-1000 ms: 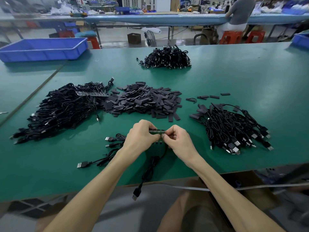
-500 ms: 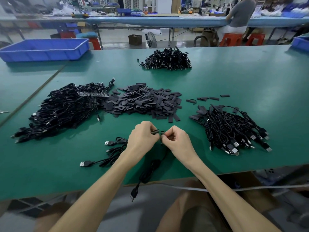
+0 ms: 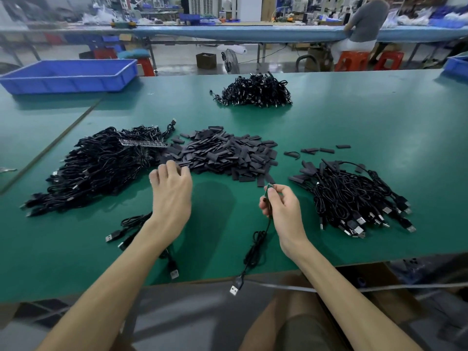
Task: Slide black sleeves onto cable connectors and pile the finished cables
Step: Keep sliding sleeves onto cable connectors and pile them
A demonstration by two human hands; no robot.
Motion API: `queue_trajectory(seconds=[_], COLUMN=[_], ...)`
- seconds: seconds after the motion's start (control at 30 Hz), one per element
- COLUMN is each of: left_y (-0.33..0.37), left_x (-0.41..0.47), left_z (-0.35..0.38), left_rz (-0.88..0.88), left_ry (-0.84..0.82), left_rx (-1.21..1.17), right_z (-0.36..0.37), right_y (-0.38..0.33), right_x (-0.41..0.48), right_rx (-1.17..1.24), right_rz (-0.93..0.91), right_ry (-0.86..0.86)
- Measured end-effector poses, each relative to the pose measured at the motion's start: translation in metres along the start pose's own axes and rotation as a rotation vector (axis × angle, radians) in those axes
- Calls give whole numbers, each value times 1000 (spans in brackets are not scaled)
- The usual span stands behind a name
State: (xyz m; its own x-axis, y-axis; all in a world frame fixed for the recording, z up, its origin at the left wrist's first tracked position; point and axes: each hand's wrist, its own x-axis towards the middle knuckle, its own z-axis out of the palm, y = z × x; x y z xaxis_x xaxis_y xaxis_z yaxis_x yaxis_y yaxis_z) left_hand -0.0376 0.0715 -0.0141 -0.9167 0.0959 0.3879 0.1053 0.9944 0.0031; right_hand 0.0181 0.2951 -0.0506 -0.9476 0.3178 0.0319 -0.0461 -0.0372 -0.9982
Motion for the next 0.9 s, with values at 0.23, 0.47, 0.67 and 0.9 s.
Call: queue_trajectory(seconds=[0.23, 0.47, 0.67, 0.9], left_y=[65, 104, 76, 46], left_x=[16, 10, -3, -2], left_z=[5, 14, 14, 17], left_rz=[487, 653, 637, 497], left_ry=[-204, -343, -210, -326], left_rx=[-360, -203, -334, -583], right_z=[2, 1, 0, 0], right_y=[0, -1, 3, 2], right_x=[-1, -2, 1, -1], right_rx=[-39, -55, -66, -104], right_rz=[-10, -23, -54, -111], right_ry=[30, 15, 16, -62])
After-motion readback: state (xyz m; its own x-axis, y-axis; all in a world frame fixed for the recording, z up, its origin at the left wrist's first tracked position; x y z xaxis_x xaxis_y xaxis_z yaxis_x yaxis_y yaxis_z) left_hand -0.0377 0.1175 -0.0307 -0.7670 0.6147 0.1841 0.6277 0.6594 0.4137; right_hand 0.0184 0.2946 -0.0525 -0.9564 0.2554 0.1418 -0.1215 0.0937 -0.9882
